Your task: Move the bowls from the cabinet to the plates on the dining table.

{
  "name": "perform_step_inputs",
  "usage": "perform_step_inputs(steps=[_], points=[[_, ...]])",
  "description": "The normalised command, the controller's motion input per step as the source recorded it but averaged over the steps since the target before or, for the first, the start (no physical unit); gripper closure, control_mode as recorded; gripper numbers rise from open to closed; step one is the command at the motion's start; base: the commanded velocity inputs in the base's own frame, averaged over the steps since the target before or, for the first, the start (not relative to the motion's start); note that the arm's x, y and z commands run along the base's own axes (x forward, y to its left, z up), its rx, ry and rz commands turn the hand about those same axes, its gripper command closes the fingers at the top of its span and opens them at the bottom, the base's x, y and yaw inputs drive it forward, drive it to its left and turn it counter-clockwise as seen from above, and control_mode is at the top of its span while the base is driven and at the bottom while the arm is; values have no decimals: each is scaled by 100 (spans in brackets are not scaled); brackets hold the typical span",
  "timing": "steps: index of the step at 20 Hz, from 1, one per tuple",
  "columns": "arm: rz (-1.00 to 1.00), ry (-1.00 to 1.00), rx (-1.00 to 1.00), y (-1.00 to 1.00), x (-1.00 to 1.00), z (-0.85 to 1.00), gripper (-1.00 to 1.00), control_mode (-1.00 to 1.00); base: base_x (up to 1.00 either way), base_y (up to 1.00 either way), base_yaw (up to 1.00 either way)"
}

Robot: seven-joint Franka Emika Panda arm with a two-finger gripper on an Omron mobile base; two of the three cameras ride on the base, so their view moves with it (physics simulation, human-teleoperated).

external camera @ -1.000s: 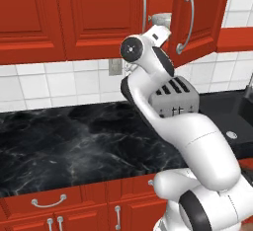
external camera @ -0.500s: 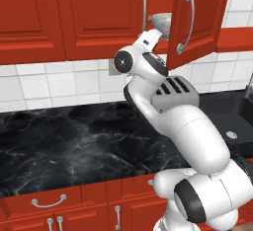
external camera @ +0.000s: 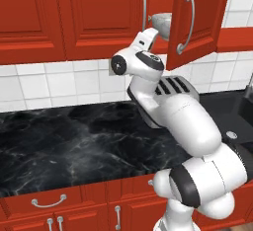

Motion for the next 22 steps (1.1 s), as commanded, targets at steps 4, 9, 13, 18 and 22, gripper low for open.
perform_step_inputs(steps=[4, 9, 13, 18, 22], points=[[-10, 0, -4, -28, 23, 0, -100, -100, 0, 0, 0], [-10, 0, -2, -30, 19, 0, -100, -100, 0, 0, 0], [-9, 0, 0, -24, 3, 0, -100, -100, 0, 0, 0], [-5, -3, 0, -10, -29, 1, -100, -100, 0, 0, 0], [-2, -12, 0, -1, -77, 8, -100, -100, 0, 0, 0]])
